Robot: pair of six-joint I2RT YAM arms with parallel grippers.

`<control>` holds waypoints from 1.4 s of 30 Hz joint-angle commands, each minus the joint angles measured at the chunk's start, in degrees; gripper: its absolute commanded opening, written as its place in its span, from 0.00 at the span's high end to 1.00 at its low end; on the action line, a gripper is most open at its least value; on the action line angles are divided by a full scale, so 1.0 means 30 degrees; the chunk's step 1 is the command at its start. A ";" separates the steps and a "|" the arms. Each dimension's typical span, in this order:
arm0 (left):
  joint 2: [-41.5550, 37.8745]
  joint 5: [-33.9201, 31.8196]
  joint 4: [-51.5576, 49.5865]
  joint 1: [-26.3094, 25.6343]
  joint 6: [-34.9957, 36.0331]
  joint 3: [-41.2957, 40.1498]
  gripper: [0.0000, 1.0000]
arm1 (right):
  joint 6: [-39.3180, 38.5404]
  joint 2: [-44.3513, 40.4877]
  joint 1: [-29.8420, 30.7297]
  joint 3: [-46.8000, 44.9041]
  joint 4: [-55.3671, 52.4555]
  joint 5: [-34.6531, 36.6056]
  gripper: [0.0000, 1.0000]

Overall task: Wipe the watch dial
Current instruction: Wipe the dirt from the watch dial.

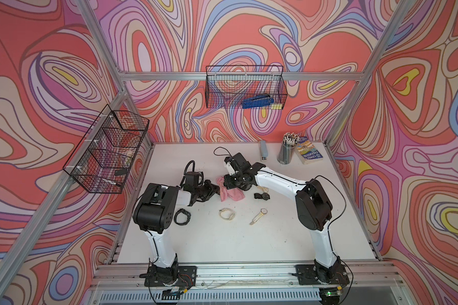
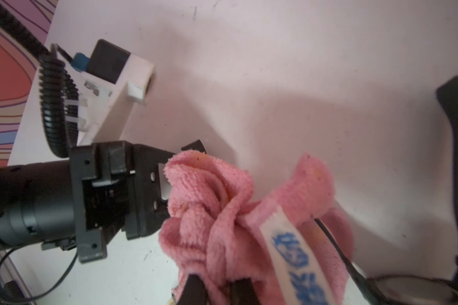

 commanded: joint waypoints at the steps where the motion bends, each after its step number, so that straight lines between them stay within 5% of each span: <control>1: 0.0671 -0.0321 0.0149 -0.0161 0.0207 -0.0328 1.00 | 0.0031 0.1793 0.0132 0.0801 -0.0361 -0.0676 1.00; 12: 0.0577 -0.0677 -0.0437 -0.0162 0.0145 -0.0385 0.95 | -0.0397 0.3281 0.0394 0.0625 -0.0095 -0.1019 0.98; 23: -0.1558 -0.2528 -0.3460 -0.0132 0.0809 -0.0566 0.38 | -0.0774 0.4211 0.1372 0.1525 -0.1842 0.1216 0.98; 30: -0.3184 -0.3582 -0.6216 -0.0132 0.1255 -0.0343 0.16 | -0.1094 0.4388 0.1690 0.1922 -0.2442 0.1606 0.98; 42: -0.4049 -0.3543 -0.6042 -0.0103 0.0727 -0.1763 0.13 | -0.1549 0.0460 0.1709 -0.1341 0.1584 0.1726 0.99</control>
